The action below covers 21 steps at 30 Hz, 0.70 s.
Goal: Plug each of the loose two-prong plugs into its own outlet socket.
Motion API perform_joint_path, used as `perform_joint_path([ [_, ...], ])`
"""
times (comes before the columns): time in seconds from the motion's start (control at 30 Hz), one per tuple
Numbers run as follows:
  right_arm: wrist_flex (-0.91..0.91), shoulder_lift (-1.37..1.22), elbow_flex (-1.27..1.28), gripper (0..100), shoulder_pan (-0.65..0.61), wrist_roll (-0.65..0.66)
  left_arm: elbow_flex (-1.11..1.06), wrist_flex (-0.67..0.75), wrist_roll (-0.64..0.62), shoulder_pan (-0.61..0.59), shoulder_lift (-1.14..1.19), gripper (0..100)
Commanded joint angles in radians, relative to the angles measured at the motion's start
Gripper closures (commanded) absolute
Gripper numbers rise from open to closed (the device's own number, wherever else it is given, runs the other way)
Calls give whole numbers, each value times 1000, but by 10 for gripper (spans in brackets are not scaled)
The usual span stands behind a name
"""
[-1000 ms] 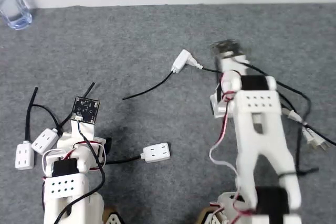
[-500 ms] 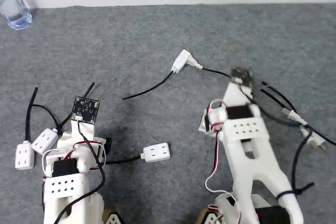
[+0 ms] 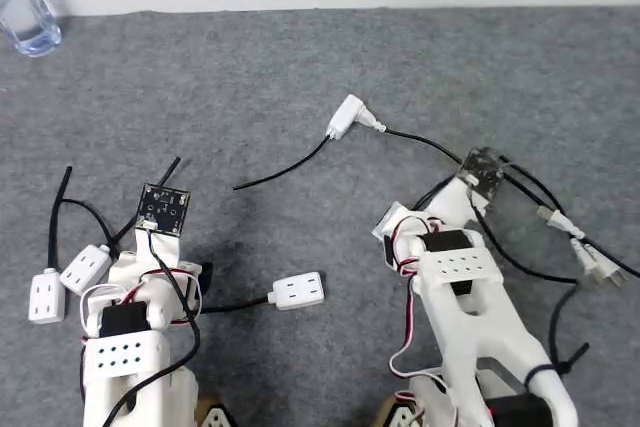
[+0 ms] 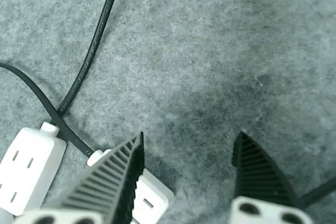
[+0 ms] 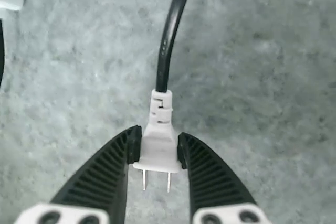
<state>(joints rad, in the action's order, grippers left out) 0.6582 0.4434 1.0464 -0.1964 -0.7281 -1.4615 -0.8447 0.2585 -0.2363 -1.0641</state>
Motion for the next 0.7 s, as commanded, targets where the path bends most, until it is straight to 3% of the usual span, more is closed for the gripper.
perform_joint_path([
  [0.0,4,36,-9,988,-33,140,2,21,11,8,-14,746],
  [0.17,36,38,-14,971,-38,160,2,21,11,8,-14,746],
  [0.43,65,30,-6,631,-38,155,2,21,11,8,-14,746],
  [0.6,65,39,-46,628,-38,166,2,21,11,8,-14,746],
  [0.67,77,39,-94,664,-28,235,2,21,11,8,-14,746],
])
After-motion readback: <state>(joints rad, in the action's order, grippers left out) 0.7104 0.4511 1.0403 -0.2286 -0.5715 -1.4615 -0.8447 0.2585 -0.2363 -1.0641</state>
